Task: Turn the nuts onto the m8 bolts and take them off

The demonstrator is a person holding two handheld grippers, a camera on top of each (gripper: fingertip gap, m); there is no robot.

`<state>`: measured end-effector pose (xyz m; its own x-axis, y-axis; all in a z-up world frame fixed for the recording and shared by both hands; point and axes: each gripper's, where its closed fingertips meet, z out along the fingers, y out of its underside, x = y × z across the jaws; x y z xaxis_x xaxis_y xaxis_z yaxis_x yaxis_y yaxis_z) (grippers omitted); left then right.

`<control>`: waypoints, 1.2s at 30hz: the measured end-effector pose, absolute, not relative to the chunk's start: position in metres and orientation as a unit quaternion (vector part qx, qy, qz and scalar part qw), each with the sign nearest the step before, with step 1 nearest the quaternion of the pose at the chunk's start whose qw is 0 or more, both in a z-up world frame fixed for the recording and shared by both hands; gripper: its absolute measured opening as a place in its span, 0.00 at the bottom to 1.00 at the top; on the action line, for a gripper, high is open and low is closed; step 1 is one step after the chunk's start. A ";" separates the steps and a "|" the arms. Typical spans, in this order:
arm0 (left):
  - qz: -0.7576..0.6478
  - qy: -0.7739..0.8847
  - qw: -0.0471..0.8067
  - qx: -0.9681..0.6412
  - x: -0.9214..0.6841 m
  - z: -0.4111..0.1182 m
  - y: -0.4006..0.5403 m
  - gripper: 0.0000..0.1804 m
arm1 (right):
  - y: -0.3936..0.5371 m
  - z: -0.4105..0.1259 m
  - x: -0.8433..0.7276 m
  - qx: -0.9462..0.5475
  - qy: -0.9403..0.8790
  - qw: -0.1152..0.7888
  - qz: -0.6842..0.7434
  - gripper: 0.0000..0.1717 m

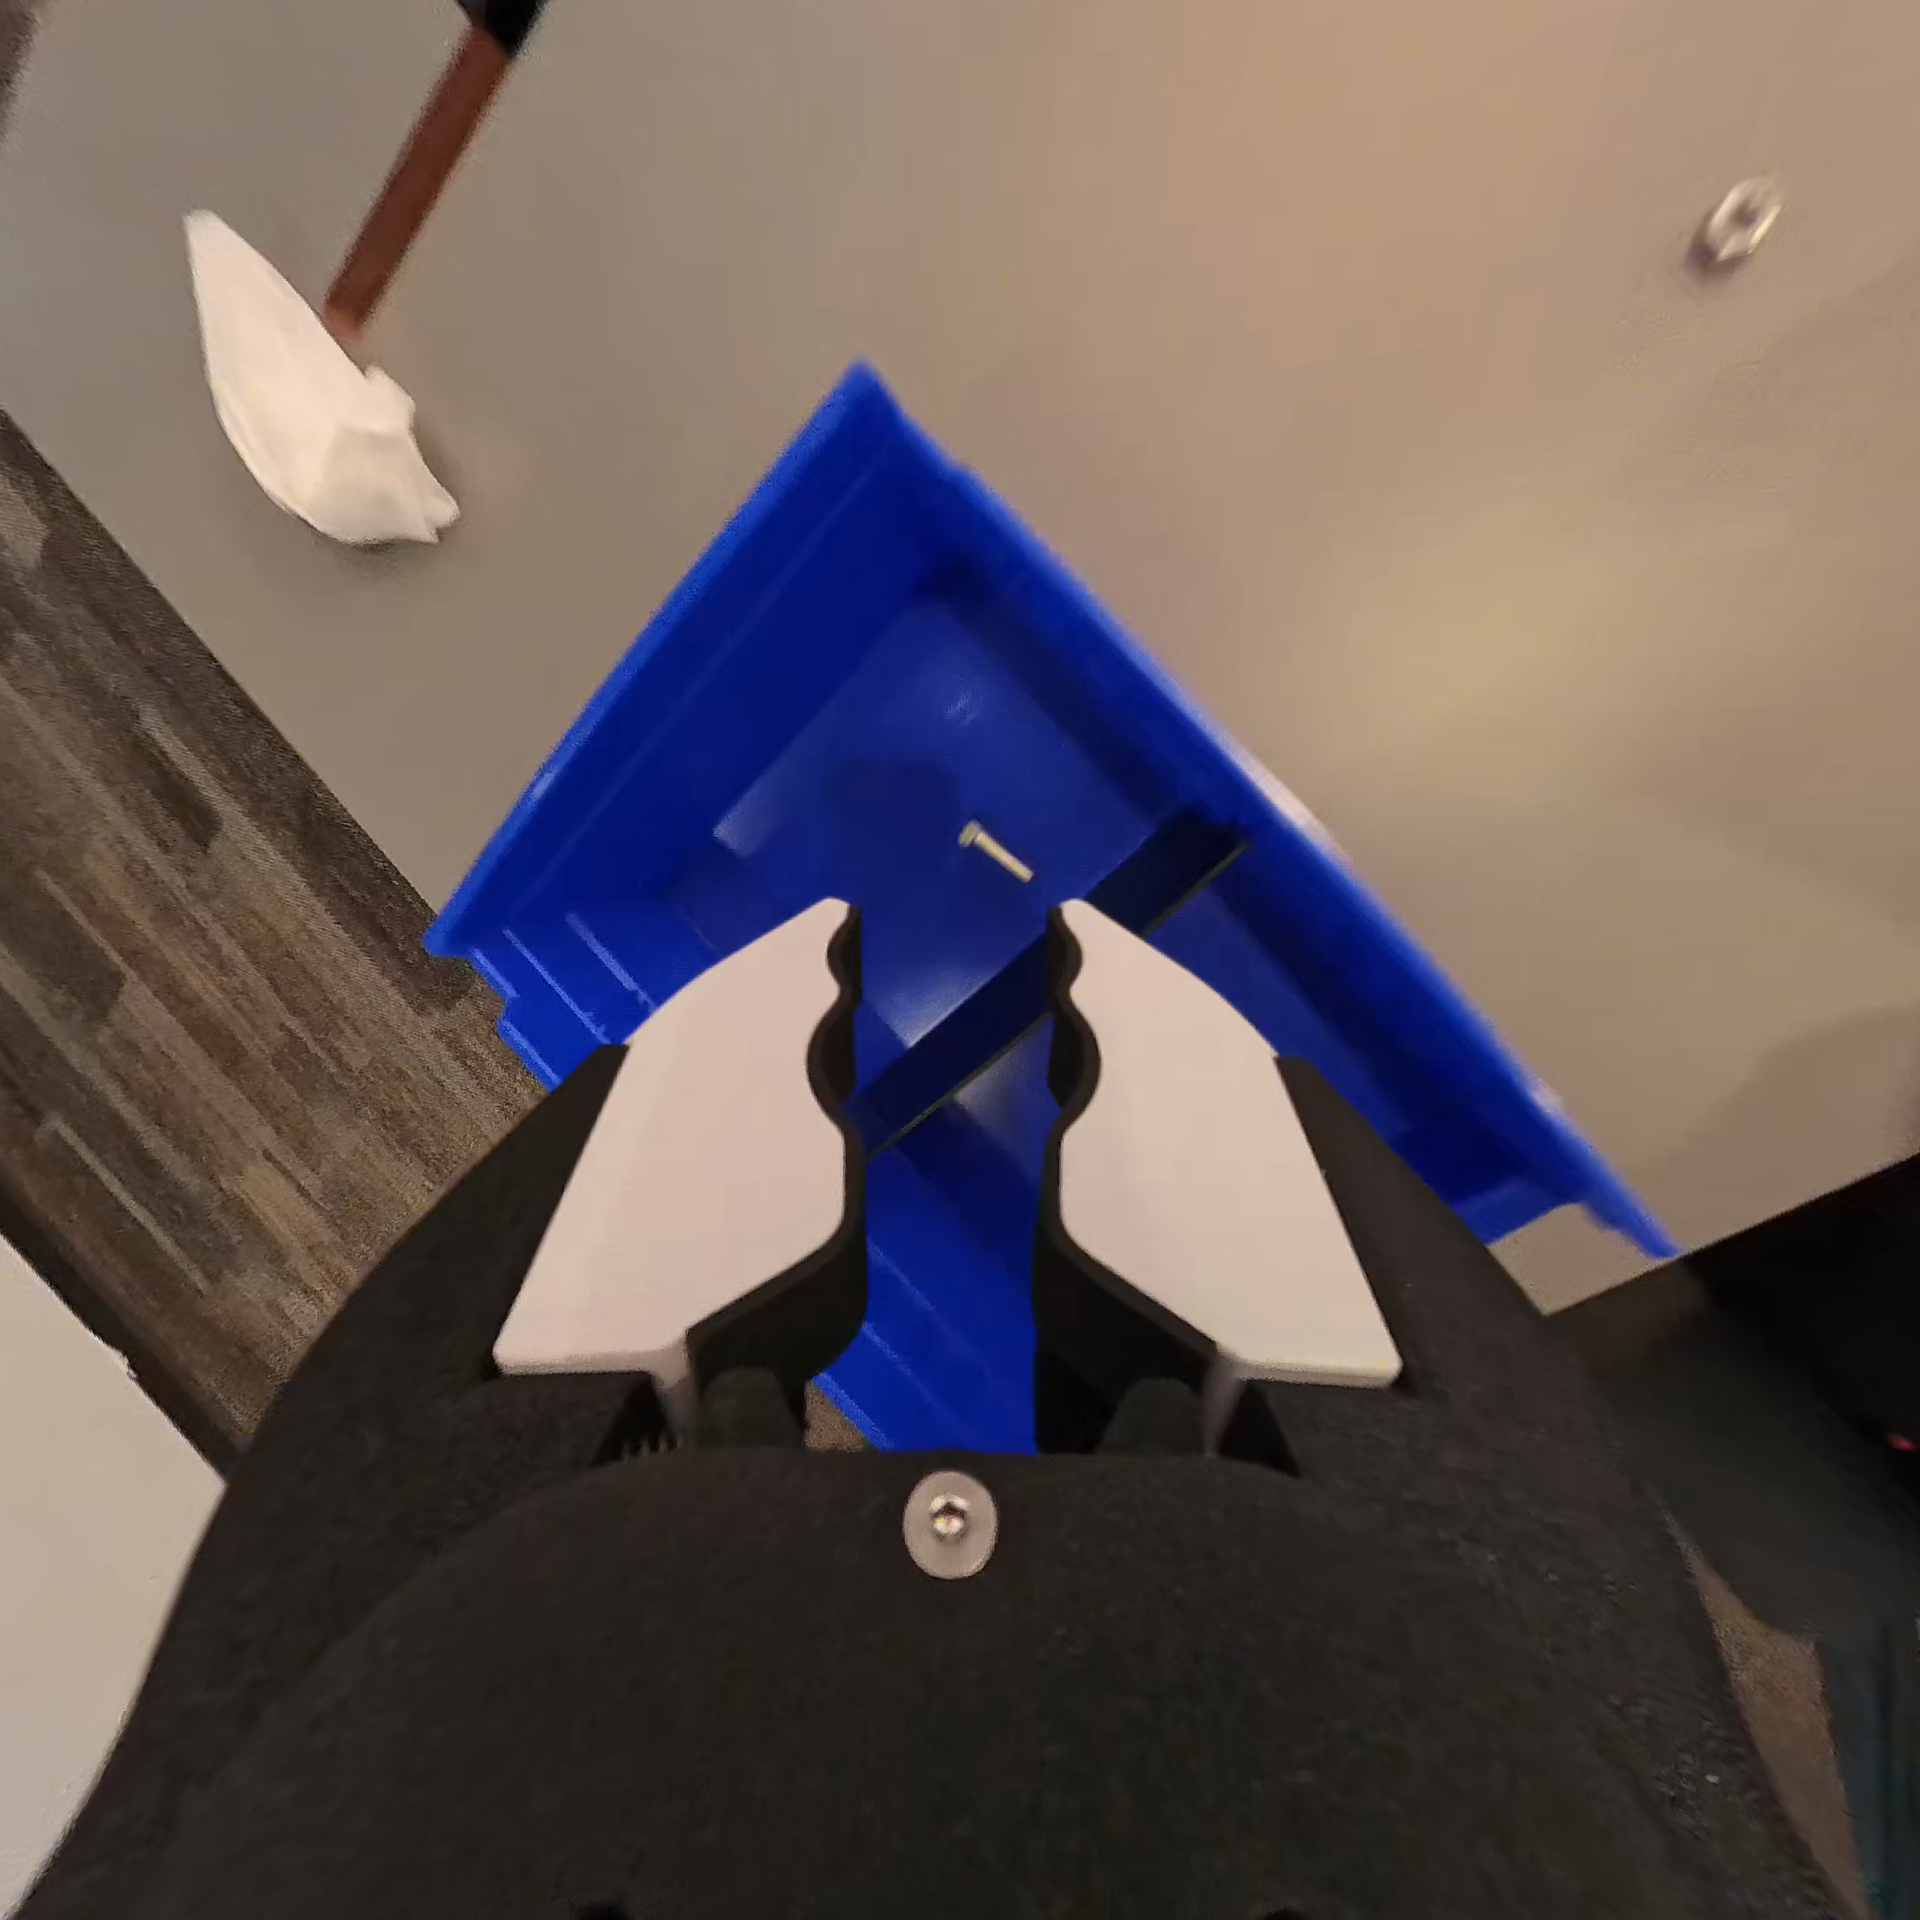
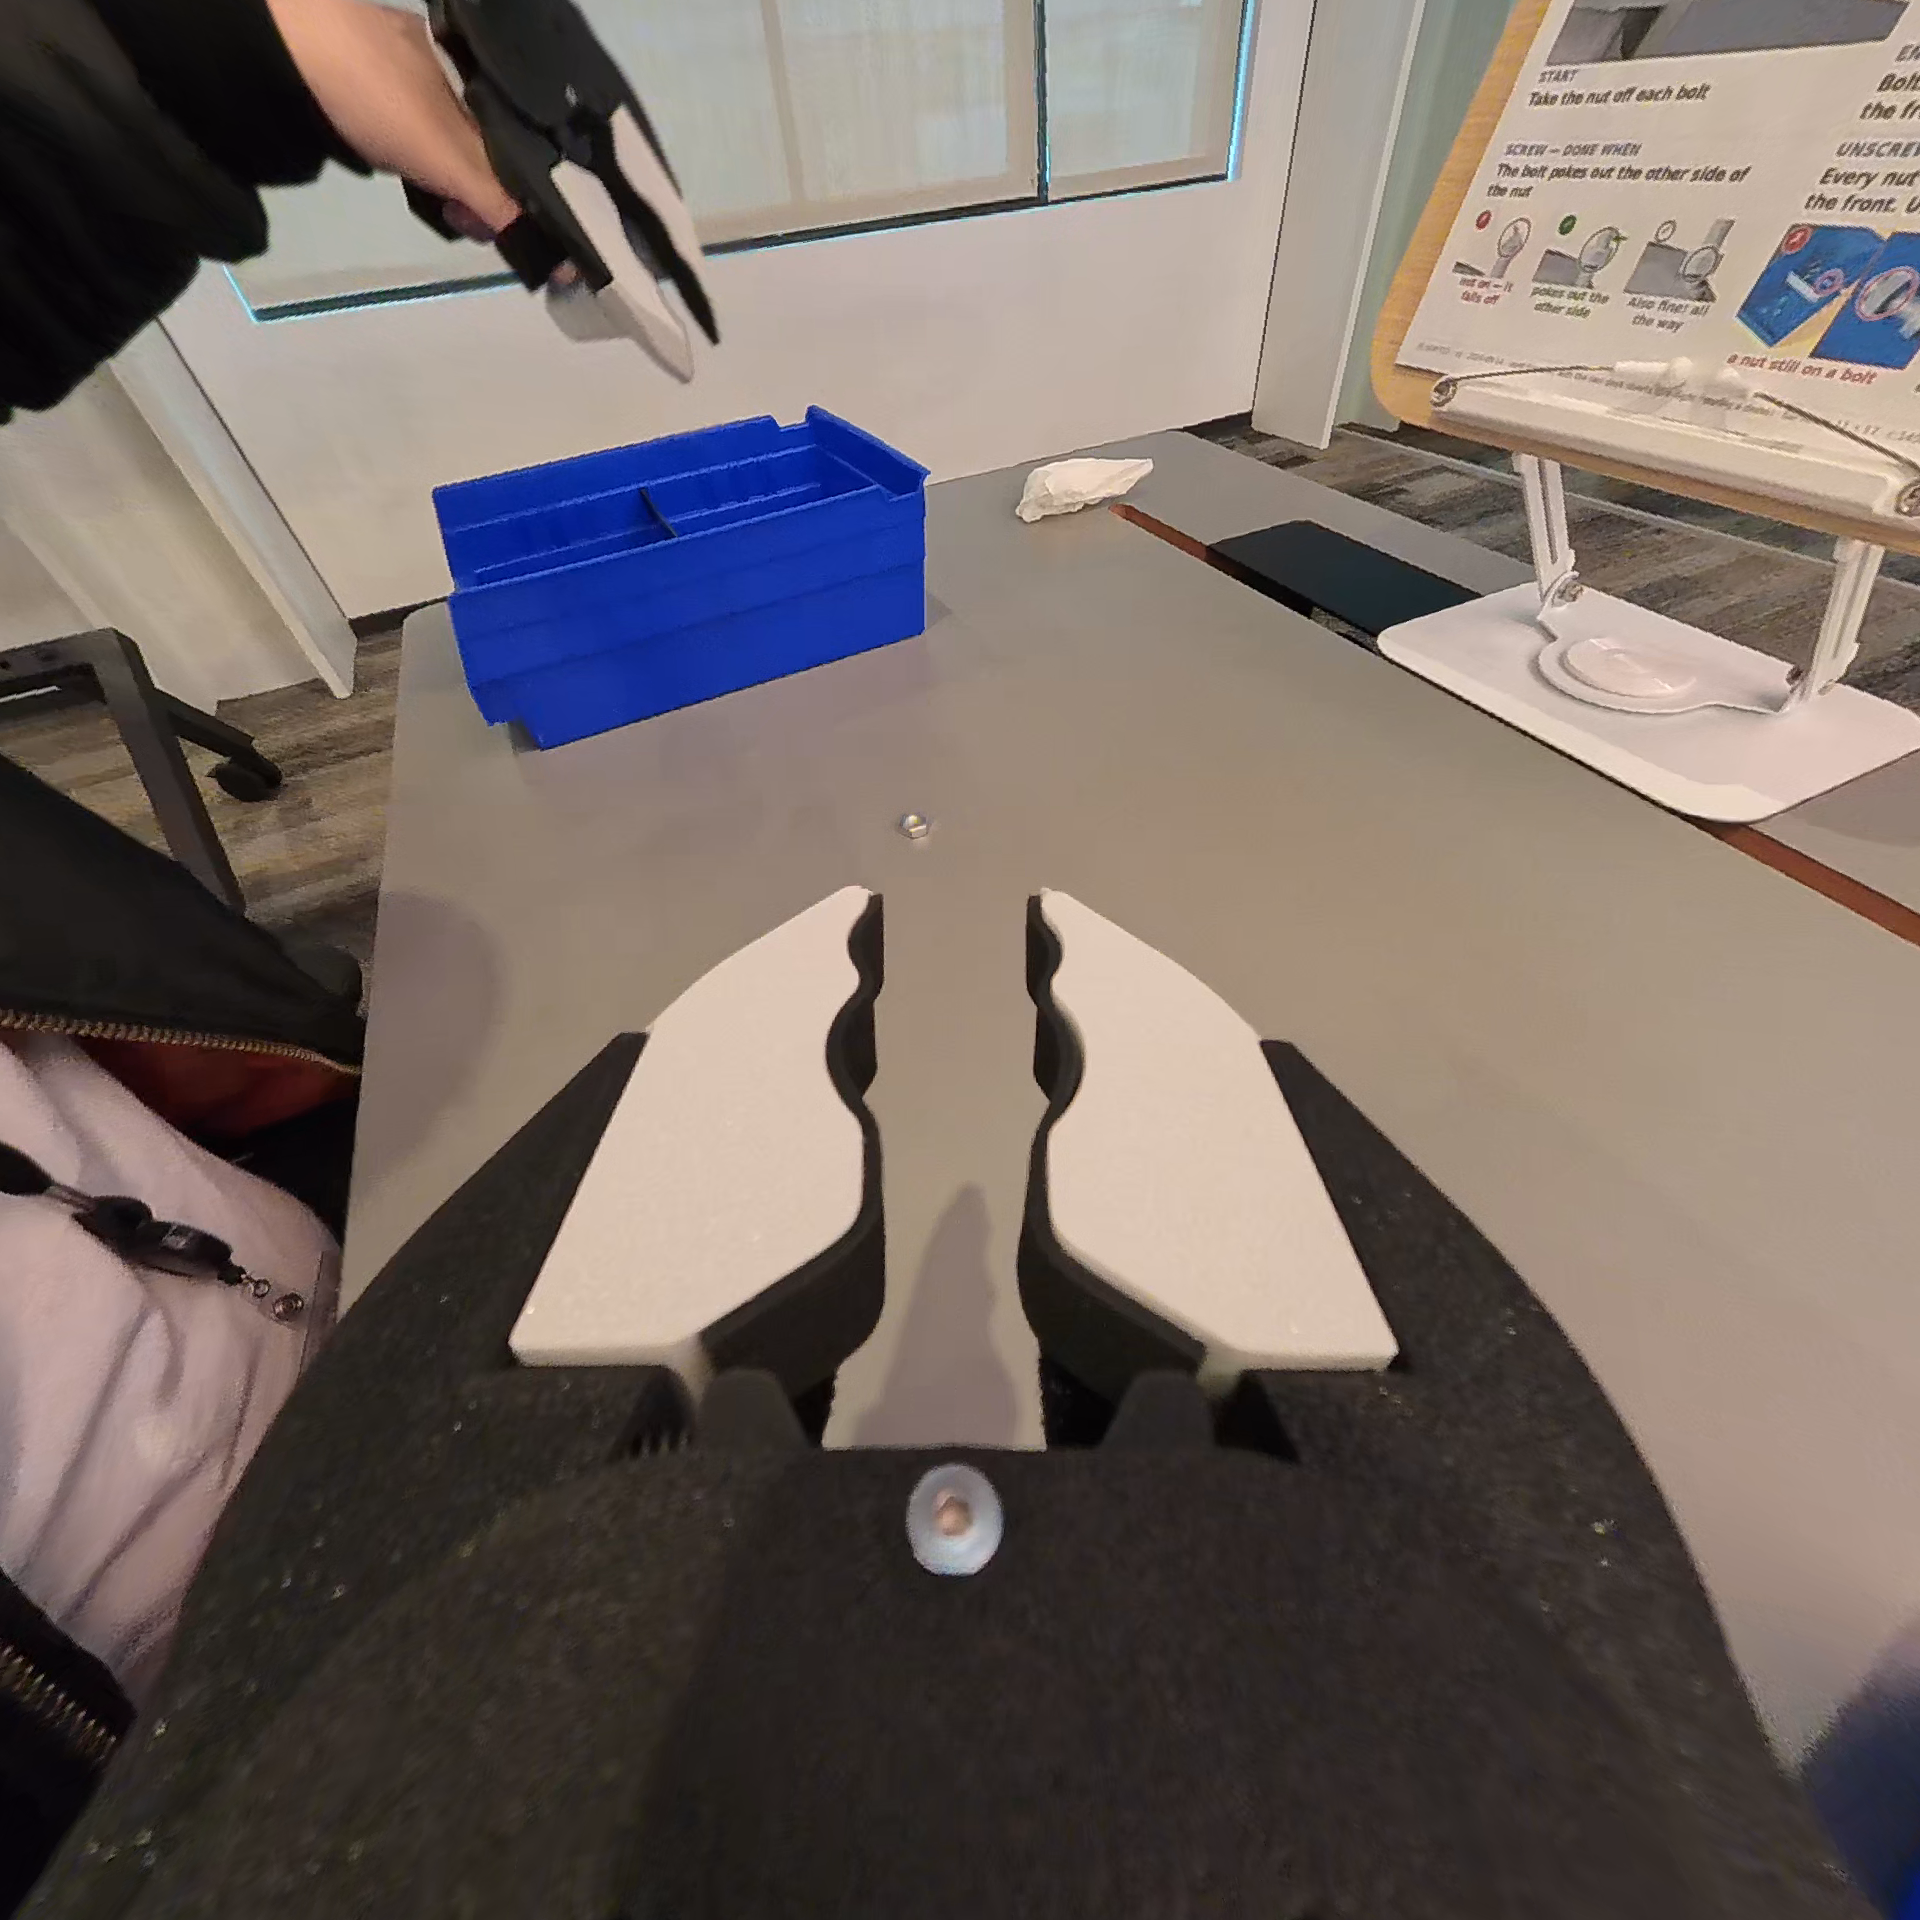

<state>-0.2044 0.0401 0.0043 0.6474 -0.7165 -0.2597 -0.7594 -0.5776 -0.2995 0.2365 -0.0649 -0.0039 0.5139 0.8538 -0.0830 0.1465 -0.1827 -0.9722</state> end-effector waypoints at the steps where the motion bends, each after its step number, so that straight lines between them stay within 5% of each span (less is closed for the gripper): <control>1: 0.061 0.423 0.187 -0.885 -0.217 -0.008 0.041 0.19 | -0.062 -0.005 0.234 -0.695 -0.360 0.525 0.334 0.15; 7: 0.056 0.521 0.102 -0.845 -0.243 -0.083 0.049 0.17 | -0.048 -0.014 0.219 -0.713 -0.351 0.513 0.325 0.15; 11: 0.005 0.410 0.039 -0.911 -0.242 -0.112 0.059 0.16 | -0.041 -0.023 0.214 -0.730 -0.347 0.500 0.311 0.15; 27: 0.021 0.285 -0.068 -0.956 -0.236 -0.148 0.055 0.19 | -0.039 -0.036 0.216 -0.734 -0.362 0.490 0.300 0.15; 36: 0.022 0.278 -0.065 -0.958 -0.236 -0.154 0.059 0.10 | -0.042 -0.033 0.226 -0.729 -0.359 0.501 0.297 0.15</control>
